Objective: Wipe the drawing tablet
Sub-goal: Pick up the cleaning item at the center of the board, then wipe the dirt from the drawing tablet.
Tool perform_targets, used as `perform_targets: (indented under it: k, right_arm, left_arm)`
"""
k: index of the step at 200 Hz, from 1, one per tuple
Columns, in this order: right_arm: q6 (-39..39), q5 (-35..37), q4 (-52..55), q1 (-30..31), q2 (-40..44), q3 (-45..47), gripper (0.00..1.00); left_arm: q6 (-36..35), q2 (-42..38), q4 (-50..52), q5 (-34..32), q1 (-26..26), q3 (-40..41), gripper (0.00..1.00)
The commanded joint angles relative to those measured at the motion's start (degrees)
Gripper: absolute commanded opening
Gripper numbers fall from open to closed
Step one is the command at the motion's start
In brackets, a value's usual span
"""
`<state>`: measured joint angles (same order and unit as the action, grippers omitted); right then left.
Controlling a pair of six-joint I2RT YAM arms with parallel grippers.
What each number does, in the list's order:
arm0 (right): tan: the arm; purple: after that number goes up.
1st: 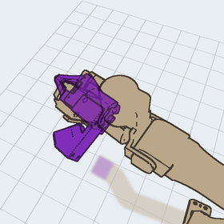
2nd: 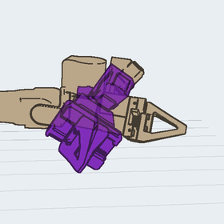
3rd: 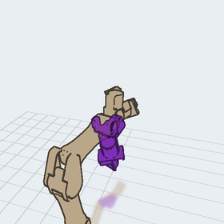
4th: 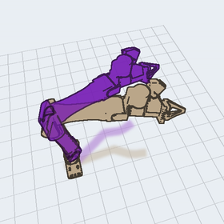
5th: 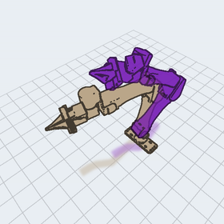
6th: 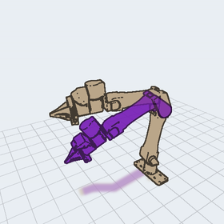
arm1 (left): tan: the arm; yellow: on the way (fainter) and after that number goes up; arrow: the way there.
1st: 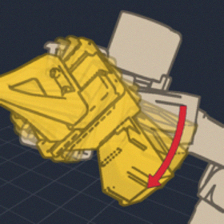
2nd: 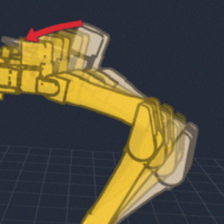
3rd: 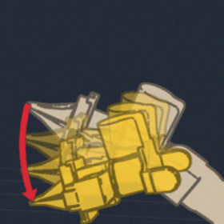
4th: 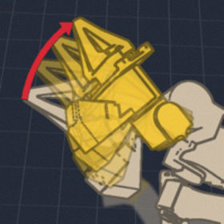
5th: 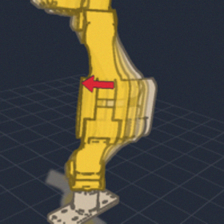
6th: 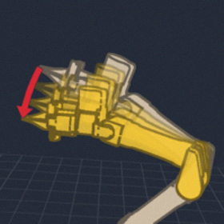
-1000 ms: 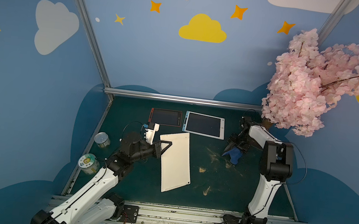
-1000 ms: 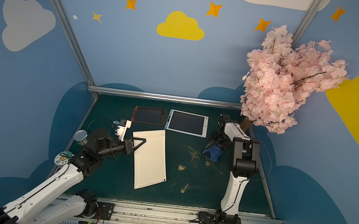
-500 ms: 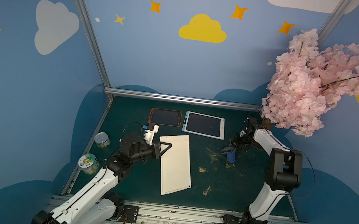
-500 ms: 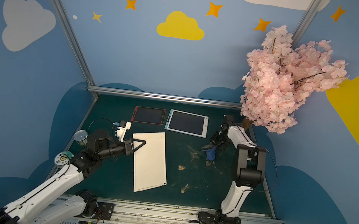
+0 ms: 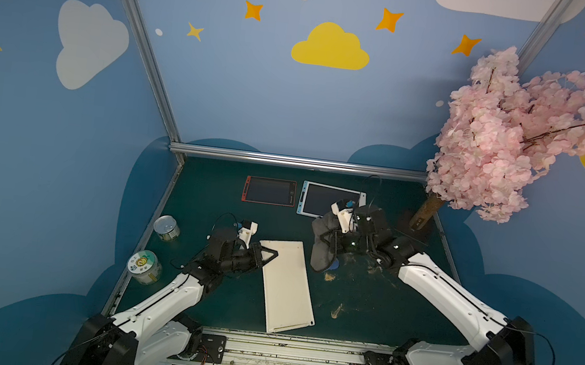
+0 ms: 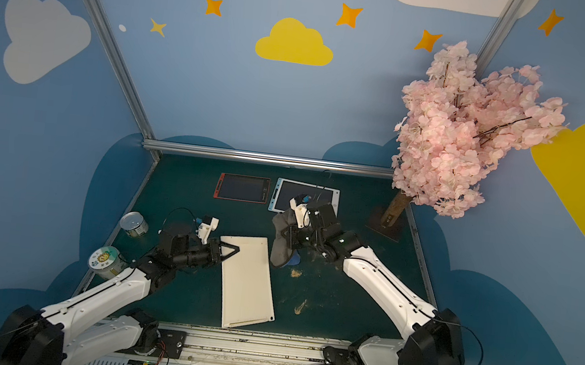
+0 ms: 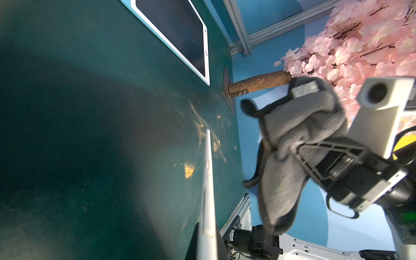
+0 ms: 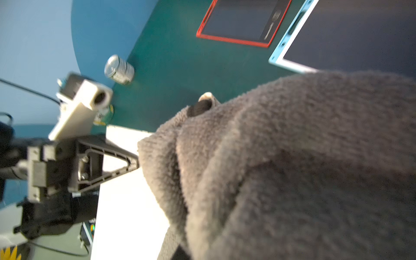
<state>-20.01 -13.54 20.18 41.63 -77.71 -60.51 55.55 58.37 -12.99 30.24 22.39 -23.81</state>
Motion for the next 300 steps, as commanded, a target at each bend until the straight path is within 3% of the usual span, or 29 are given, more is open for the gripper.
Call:
perform_targets:
  k: [1, 57, 76, 94, 114, 133, 166, 196, 228, 257, 300]
  right_arm:
    - [0.7, -1.3, -9.3, 3.2, -2.9, -0.7, 0.0]
    - [-14.7, -23.8, -39.1, 3.6, -13.0, 1.0, 0.0]
    - [-20.4, -26.6, -49.8, 2.6, -18.0, 2.1, 0.0]
    - [-23.3, -27.4, -53.2, 1.5, -24.6, 1.4, 0.0]
    - [-23.4, -28.2, -49.1, 1.2, -31.2, -1.4, 0.0]
    - [-18.1, -25.4, -37.5, 2.2, -33.2, -3.6, 0.0]
    - [-9.0, -14.4, -18.9, 4.5, -29.0, -2.6, 0.0]
    - [-5.7, -7.7, -11.9, 6.6, -23.3, -0.3, 0.0]
    - [-5.2, -5.8, -9.2, 12.5, -21.3, -4.1, 0.0]
    - [-9.1, -11.7, -13.9, 16.4, -23.3, -9.1, 0.0]
    - [-11.0, -15.8, -16.9, 16.7, -25.3, -10.7, 0.0]
  left_arm:
    - [-0.6, 1.4, -2.2, -0.3, -0.2, 0.2, 0.03]
    - [-1.8, 6.6, -5.0, 1.2, -0.3, 2.0, 0.03]
    - [-2.3, 6.2, -4.5, 1.1, -0.3, 1.8, 0.03]
    - [-2.5, 5.5, -4.0, 1.0, -0.2, 1.8, 0.03]
    - [-2.8, 4.5, -3.1, 0.8, -0.3, 1.8, 0.03]
    - [-3.4, 3.3, -1.8, 0.7, -0.3, 1.8, 0.03]
    - [-4.5, 0.3, 0.9, -0.4, -0.3, 1.5, 0.03]
    - [-5.4, -0.7, 2.5, -0.8, -0.2, 0.5, 0.03]
    - [-5.4, -0.5, 2.4, -0.9, -0.3, 0.1, 0.03]
    - [-5.6, -0.9, 3.1, -1.1, -0.3, -0.3, 0.03]
    - [-6.1, -1.7, 4.2, -1.6, -0.2, -0.5, 0.03]
